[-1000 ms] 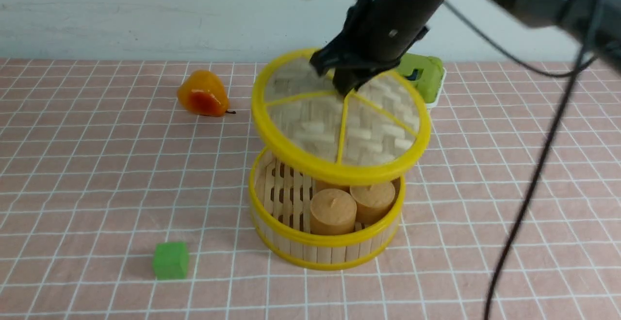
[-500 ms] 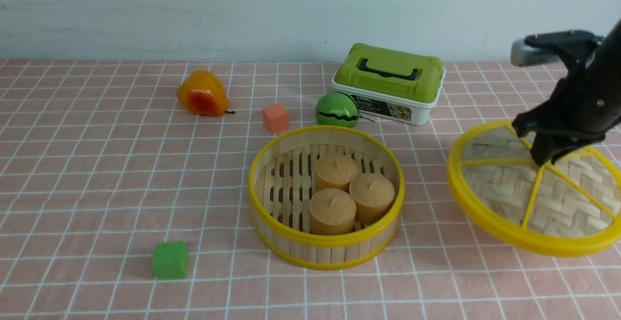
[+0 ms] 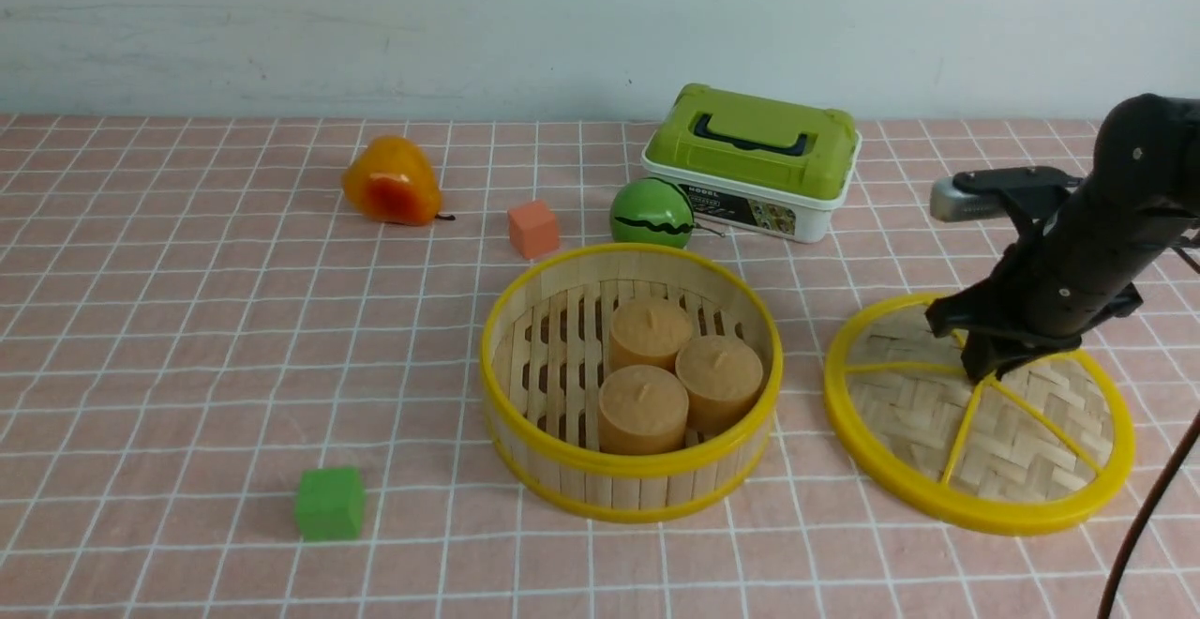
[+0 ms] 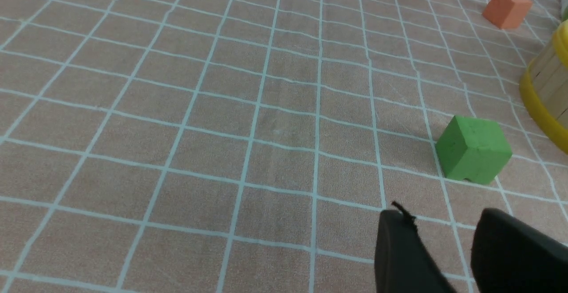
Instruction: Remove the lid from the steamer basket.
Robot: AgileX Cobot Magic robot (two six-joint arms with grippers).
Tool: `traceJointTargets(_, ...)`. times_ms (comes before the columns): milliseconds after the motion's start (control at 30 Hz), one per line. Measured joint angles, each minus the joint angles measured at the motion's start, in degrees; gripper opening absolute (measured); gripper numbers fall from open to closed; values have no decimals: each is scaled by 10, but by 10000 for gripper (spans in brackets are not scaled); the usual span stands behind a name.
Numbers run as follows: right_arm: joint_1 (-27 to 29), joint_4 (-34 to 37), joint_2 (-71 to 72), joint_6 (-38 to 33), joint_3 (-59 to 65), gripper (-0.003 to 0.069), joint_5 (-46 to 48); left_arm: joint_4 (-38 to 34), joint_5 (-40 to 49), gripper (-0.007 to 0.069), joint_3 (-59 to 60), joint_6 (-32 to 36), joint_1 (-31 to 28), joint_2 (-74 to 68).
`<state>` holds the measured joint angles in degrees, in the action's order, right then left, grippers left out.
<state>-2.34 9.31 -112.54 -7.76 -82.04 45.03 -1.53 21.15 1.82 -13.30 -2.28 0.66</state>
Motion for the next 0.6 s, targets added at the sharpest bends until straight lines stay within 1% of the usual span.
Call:
traceJointTargets(33,0,1,0,0,-1,132,0,0,0,239,0,0,0,0)
traceJointTargets(100,1,3,1,0,-9,221,9,0,0,239,0,0,0,0)
traceJointTargets(200,1,9,18,0,-13,329,45,0,0,239,0,0,0,0)
traceJointTargets(233,1,10,22,0,-13,337,48,0,0,239,0,0,0,0)
traceJointTargets(267,0,17,62,-1,-13,401,78,0,0,239,0,0,0,0)
traceJointTargets(300,0,23,94,-2,-9,419,82,0,0,239,0,0,0,0)
traceJointTargets(333,0,23,94,-3,-9,423,83,0,0,239,0,0,0,0)
traceJointTargets(367,0,37,153,-8,3,439,82,0,0,239,0,0,0,0)
traceJointTargets(400,0,45,183,-12,17,441,79,0,0,239,0,0,0,0)
traceJointTargets(467,0,61,260,-26,57,419,68,0,0,239,0,0,0,0)
traceJointTargets(533,0,64,335,-37,109,344,50,0,0,239,0,0,0,0)
traceJointTargets(567,0,64,343,-38,114,323,49,0,0,239,0,0,0,0)
traceJointTargets(600,0,64,393,-42,153,235,35,0,0,239,0,0,0,0)
